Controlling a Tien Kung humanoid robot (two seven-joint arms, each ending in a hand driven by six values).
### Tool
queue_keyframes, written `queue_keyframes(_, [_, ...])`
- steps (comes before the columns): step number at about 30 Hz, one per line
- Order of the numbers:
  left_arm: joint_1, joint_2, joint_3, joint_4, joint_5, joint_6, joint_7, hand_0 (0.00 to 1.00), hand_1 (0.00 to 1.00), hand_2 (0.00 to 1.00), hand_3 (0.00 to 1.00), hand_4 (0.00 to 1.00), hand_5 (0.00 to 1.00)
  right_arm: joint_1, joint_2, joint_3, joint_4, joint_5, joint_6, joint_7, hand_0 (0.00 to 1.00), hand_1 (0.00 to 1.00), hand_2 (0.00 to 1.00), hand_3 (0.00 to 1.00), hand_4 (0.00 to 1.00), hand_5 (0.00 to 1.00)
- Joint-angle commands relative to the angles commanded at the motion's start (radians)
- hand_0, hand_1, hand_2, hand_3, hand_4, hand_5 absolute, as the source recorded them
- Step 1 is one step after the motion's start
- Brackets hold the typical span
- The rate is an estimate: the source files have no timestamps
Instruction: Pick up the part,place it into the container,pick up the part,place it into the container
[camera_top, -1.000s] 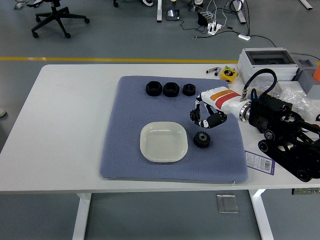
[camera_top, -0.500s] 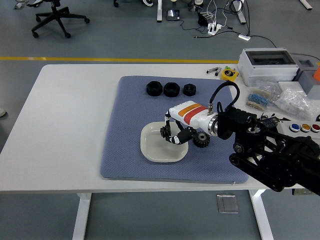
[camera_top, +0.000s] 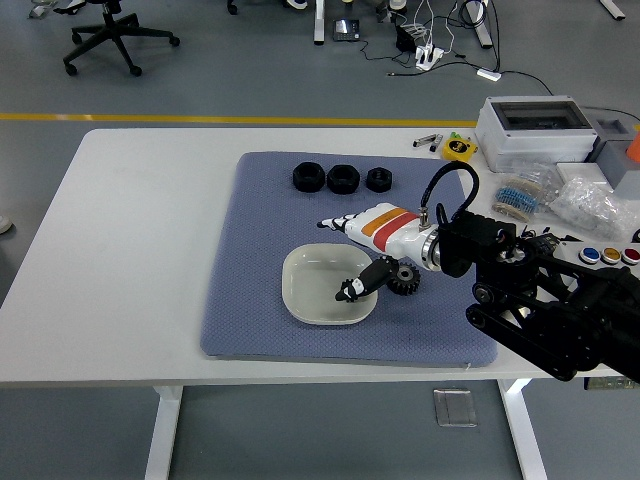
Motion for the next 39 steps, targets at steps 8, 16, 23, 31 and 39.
queue_keyframes(8, [-0.002, 0.002, 0.028, 0.0, -0.044, 0.001, -0.011, 0.895, 0.889, 0.897, 0.64, 0.559, 0.694, 0.007, -0.095, 0.019, 0.004, -0.005, 0.054, 0.002, 0.602, 0.68, 0.784, 0.875, 0.998, 0.525])
queue_keyframes(16, [0.001, -0.002, 0.031, 0.0, -0.054, 0.003, -0.009, 0.893, 0.889, 0.897, 0.64, 0.559, 0.702, -0.017, -0.13, -0.004, -0.062, -0.011, -0.005, 0.043, 0.557, 0.655, 0.757, 0.836, 0.998, 0.472])
queue_keyframes(23, [-0.001, -0.003, 0.042, 0.0, -0.065, 0.002, -0.008, 0.892, 0.89, 0.897, 0.643, 0.559, 0.703, -0.048, -0.112, -0.021, -0.131, -0.01, -0.092, 0.081, 0.513, 0.632, 0.738, 0.82, 0.998, 0.447])
queue_keyframes(31, [0.0, -0.003, 0.056, 0.0, -0.082, 0.002, -0.01, 0.892, 0.891, 0.897, 0.643, 0.56, 0.704, -0.059, -0.095, -0.033, -0.15, -0.017, -0.089, 0.087, 0.511, 0.626, 0.74, 0.828, 0.998, 0.453])
queue_keyframes(39, [-0.001, -0.003, 0.059, 0.0, -0.087, 0.003, -0.011, 0.892, 0.891, 0.898, 0.643, 0.561, 0.704, -0.063, -0.07, -0.036, -0.206, 0.007, -0.118, 0.099, 0.462, 0.603, 0.712, 0.748, 0.998, 0.416])
